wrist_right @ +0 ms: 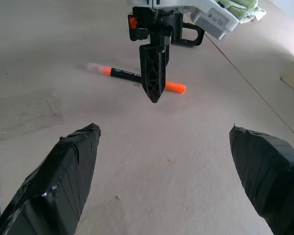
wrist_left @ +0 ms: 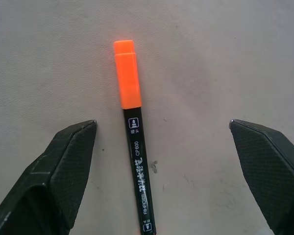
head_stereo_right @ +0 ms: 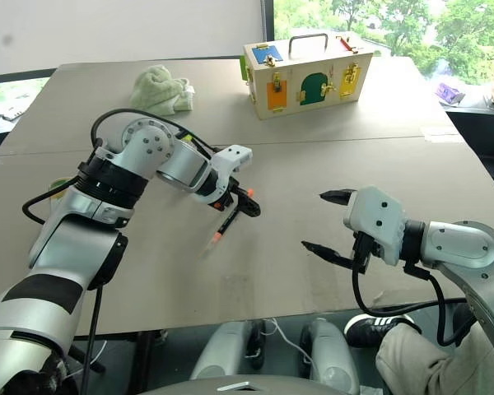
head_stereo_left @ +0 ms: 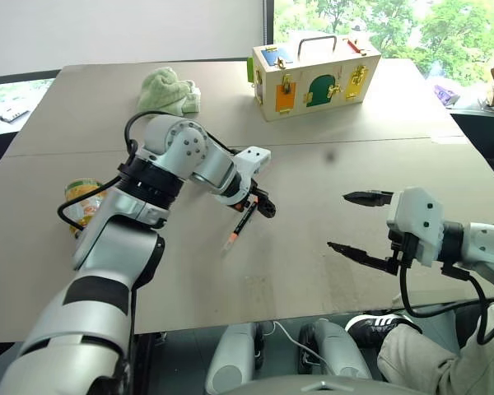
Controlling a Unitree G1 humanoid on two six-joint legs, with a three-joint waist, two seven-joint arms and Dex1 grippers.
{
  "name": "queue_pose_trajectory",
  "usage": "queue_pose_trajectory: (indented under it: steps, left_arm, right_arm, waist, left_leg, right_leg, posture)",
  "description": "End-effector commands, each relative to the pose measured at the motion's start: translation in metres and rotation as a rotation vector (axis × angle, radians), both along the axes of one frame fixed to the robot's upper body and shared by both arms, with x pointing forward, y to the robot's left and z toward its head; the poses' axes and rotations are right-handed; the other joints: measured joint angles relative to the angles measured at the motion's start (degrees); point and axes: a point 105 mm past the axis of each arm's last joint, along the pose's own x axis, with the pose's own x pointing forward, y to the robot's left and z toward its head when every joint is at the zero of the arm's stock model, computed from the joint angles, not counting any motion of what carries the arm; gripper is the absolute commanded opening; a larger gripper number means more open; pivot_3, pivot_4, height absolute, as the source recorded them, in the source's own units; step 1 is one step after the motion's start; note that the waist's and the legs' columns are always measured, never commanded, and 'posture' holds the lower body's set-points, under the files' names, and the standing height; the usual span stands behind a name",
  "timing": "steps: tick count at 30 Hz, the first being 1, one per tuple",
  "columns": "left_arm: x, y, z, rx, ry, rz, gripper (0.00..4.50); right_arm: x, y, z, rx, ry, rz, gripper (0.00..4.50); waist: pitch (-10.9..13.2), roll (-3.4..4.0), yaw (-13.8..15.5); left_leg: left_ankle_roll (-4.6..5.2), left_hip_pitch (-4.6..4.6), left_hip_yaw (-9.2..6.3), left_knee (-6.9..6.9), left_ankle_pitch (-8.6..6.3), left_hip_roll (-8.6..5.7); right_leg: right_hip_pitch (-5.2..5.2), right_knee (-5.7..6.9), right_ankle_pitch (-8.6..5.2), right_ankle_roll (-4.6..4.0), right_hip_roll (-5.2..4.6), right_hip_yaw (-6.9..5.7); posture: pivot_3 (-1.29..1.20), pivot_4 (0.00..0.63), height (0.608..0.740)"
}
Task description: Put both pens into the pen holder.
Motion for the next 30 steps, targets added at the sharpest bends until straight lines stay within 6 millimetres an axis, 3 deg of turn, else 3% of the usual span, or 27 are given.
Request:
queue_pose_trajectory:
  steps: [1,7,10,13,16,21,24,26,28,30]
  left_arm:
    - [-0.006,-0.009,-0.008,0.009,0.037,-0.036,3.75]
    - [-0.009,-0.009,-0.019,0.034,0.059,-0.041,1.13]
    - [-0.011,-0.008,-0.021,0.029,0.065,-0.049,0.02]
    - [-0.014,-0.009,-0.014,-0.032,0.065,-0.063,0.02]
    - [-0.015,-0.010,0.008,-0.172,0.038,-0.075,0.02]
    - [-0.019,0.005,0.091,-0.536,-0.116,-0.126,0.02]
    - [-0.010,0.016,0.135,-0.683,-0.371,-0.103,0.02]
    - [0.002,0.021,0.170,-0.874,-0.612,-0.048,0.02]
    - [0.008,0.034,0.196,-0.815,-0.949,-0.008,0.02]
    - [0.007,0.033,0.205,-0.686,-1.131,-0.049,0.02]
  right_arm:
    - [-0.002,0.001,0.007,0.006,-0.034,0.020,4.50]
    - [-0.002,0.001,0.007,0.013,-0.033,0.018,4.50]
    - [0.000,0.001,0.008,0.023,-0.039,0.014,4.50]
    - [0.001,0.002,0.008,0.026,-0.041,0.013,4.50]
    - [0.002,0.002,0.008,0.029,-0.044,0.012,4.50]
    - [0.004,0.002,0.011,0.049,-0.055,0.004,4.50]
    - [0.007,0.003,0.013,0.065,-0.063,0.006,4.50]
    - [0.009,0.005,0.015,0.075,-0.069,0.011,4.50]
    - [0.011,0.007,0.018,0.083,-0.080,0.015,4.50]
    - [0.012,0.009,0.022,0.095,-0.092,0.021,4.50]
  waist:
    - [-0.01,0.01,0.07]
    - [-0.01,0.01,0.43]
    - [-0.02,0.01,0.51]
    - [-0.02,0.02,0.47]
    - [-0.01,0.01,0.40]
    - [0.05,-0.04,-0.18]
    - [0.04,-0.03,-0.22]
    - [-0.01,0.05,-0.02]
    - [-0.01,0.04,0.22]
    - [0.00,0.03,0.14]
  left_leg:
    - [0.00,0.00,0.00,0.00,0.00,0.00]
    - [0.00,-0.01,0.00,0.00,0.00,-0.02]
    - [0.00,0.00,-0.01,0.00,0.00,-0.02]
    - [0.00,0.00,-0.01,0.00,0.00,-0.02]
    - [0.00,-0.01,-0.01,-0.01,0.00,-0.01]
    - [0.00,-0.13,0.01,-0.01,0.00,-0.01]
    - [-0.01,-0.11,0.06,-0.03,0.00,-0.01]
    - [-0.01,-0.07,0.06,-0.04,0.00,-0.01]
    - [-0.01,0.03,0.04,-0.05,0.00,-0.04]
    - [-0.01,0.03,0.08,-0.05,0.00,-0.05]
  right_leg:
    - [0.00,0.00,0.00,0.00,-0.01,0.00]
    - [0.00,0.00,0.00,0.00,-0.05,0.00]
    - [0.00,0.00,0.00,-0.01,-0.06,0.00]
    - [0.00,0.00,0.00,-0.01,-0.06,0.00]
    - [0.00,0.00,0.00,-0.02,-0.06,0.00]
    - [-0.14,0.02,0.00,-0.03,-0.06,0.00]
    - [-0.16,0.02,0.00,-0.02,-0.05,0.03]
    - [-0.13,0.01,0.01,-0.03,-0.06,0.03]
    - [-0.02,0.00,0.13,-0.24,-0.13,0.00]
    - [-0.01,0.00,0.15,-0.26,-0.13,0.00]
  posture:
    - [0.00,0.150,0.740]
    - [0.00,0.150,0.740]
    - [0.00,0.150,0.740]
    - [0.00,0.150,0.740]
    - [0.00,0.150,0.740]
    - [0.00,0.150,0.740]
    - [0.00,0.150,0.740]
    - [0.00,0.150,0.740]
    - [0.00,0.150,0.740]
    - [0.00,0.150,0.740]
